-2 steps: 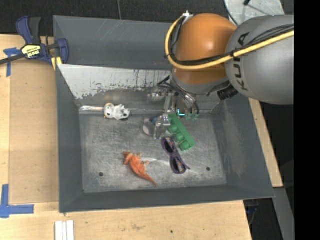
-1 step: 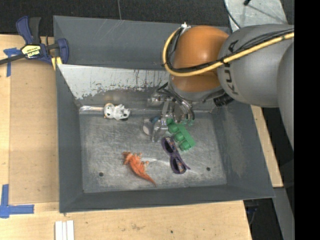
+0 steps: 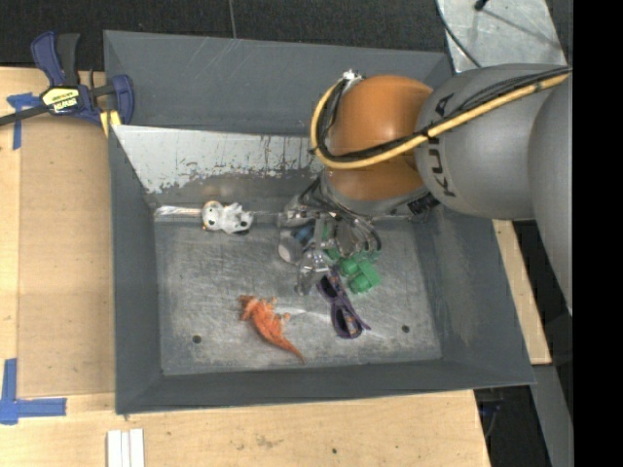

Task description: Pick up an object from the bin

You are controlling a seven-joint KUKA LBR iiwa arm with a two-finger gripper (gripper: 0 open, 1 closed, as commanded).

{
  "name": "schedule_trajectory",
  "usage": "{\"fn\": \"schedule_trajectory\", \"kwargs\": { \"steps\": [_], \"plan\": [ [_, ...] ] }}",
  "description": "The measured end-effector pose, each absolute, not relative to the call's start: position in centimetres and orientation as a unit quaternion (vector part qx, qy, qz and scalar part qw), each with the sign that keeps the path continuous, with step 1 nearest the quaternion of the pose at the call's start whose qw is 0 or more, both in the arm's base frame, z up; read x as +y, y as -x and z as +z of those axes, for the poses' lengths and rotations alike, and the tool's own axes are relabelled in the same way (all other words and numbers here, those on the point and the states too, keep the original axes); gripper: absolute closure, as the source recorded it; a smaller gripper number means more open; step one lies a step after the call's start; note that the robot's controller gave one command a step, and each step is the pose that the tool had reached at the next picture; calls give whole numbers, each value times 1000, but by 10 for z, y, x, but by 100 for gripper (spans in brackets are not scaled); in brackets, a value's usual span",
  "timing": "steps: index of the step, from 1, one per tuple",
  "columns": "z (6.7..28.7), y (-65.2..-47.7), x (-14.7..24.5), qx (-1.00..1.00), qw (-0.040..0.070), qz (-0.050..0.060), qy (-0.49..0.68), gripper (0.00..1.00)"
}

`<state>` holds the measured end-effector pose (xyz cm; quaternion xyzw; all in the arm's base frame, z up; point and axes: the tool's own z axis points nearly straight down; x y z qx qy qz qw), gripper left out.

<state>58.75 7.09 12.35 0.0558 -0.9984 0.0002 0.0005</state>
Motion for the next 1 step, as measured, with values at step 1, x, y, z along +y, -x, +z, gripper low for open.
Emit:
{"fn": "schedule_trajectory", "kwargs": {
  "steps": [1],
  "plan": [
    [103, -601, 88, -989, -3, 0, -146, 0]
  ]
}}
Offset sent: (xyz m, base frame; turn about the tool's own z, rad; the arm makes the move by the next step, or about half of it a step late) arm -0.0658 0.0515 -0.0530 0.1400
